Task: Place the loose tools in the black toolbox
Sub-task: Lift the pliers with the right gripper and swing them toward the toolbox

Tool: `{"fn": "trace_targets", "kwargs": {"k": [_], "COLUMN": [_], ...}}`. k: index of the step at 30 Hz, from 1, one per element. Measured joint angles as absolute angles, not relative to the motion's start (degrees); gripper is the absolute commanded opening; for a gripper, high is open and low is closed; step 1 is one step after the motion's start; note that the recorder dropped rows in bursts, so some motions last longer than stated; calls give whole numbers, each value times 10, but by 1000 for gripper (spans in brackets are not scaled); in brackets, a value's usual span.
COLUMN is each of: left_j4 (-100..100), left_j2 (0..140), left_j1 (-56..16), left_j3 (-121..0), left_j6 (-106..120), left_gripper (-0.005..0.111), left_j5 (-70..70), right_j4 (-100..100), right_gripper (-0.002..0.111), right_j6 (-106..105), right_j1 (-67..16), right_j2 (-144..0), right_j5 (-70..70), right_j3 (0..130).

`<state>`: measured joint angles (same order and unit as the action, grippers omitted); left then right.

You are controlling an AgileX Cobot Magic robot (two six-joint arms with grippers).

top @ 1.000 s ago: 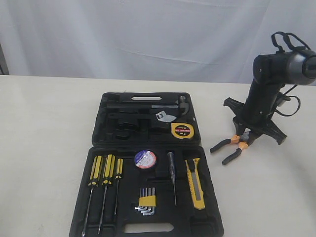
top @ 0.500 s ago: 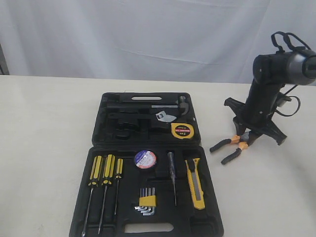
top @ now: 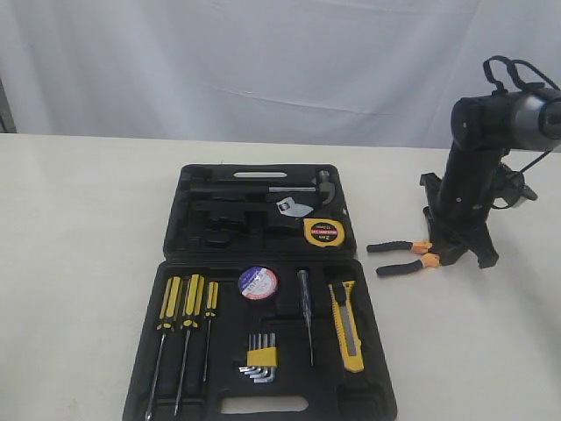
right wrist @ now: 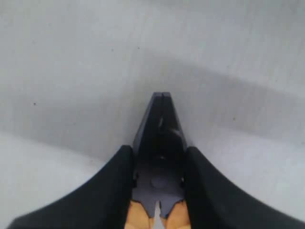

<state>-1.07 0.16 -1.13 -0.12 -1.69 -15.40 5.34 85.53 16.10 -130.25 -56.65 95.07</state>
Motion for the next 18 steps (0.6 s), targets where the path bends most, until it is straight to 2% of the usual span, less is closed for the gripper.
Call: {"fn": "trace_targets", "kwargs": {"k": [10, 18], "left_j4": [-11, -11], "left_j2": [2, 2], "left_j1": [-11, -11], "left_j3": [-1, -1], "left_j6": [-17, -17], "left_gripper": [0, 0], "left_j5": [-154, -154], "right_j4": [79, 99], "right_gripper": [0, 0], "right_j6": [858, 914], "right_j1": [161, 154], "right_j2": [-1301, -1233], "right_j5": [-576, -611], "right_j3": [951, 951]}}
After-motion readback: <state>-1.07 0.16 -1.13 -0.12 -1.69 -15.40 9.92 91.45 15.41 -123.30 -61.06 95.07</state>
